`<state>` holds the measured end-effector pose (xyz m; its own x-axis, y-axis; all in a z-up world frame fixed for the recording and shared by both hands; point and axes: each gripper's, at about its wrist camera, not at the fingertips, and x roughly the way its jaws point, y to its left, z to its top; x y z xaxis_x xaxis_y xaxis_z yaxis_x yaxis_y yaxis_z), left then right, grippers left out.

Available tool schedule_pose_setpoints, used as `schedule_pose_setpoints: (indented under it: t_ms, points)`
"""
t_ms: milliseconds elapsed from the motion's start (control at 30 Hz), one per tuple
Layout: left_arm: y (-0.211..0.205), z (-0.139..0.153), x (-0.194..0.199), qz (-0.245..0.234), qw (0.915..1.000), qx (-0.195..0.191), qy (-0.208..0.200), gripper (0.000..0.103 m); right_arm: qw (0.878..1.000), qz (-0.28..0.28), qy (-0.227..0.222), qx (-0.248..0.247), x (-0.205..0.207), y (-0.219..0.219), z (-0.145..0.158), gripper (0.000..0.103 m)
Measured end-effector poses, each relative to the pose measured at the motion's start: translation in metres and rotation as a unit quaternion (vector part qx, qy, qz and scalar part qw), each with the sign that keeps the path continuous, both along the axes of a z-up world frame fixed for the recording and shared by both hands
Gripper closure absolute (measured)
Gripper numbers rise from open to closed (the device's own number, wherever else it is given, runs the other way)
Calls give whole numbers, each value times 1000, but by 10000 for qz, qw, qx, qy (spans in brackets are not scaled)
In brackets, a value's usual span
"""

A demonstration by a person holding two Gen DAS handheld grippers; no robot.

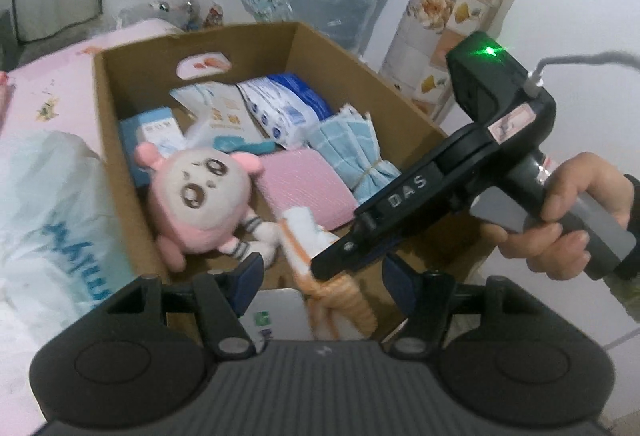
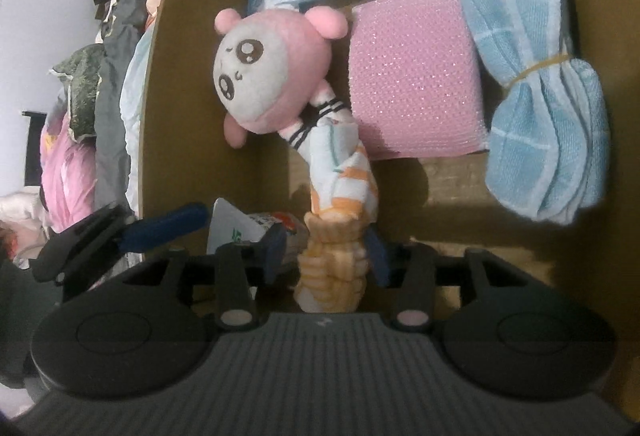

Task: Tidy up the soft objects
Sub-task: 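Move the right gripper back to the gold packet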

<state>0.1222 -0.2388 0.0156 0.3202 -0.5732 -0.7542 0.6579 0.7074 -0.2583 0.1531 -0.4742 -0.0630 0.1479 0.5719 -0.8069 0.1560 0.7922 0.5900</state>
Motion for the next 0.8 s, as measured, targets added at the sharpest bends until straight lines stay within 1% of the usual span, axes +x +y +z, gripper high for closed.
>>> schedule_pose_setpoints:
  t_ms: [100,200,267,300,333,400,533,667,800]
  points:
    - [20,10,-3,171,9997,-115,-125,35,9998,-80,-190,-44,1,0,14,51]
    - [46,21,-5,402,9984,-231,-315,35,9989,-162,-427,-54,2,-1,31,49]
    - [64,27,-6,599,9967,-288,-469,34,9981,-199,-581,-67,3,2,44,45]
    - [73,29,-7,706,9955,-318,-550,33,9976,-215,-661,-64,3,4,51,41]
    - [85,32,-7,843,9938,-361,-636,32,9970,-212,-742,-45,4,7,58,36]
    - [106,35,-7,1110,9902,-430,-728,32,9958,-120,-905,20,9,19,71,33]
    - [150,37,-6,1676,9811,-502,-824,32,9930,152,-1163,150,21,50,95,29]
    - [185,31,-11,2196,9702,-328,-969,32,9890,541,-1339,317,39,92,111,28]
    - [213,16,-13,2649,9599,-71,-920,32,9831,1017,-1446,469,62,145,118,24]
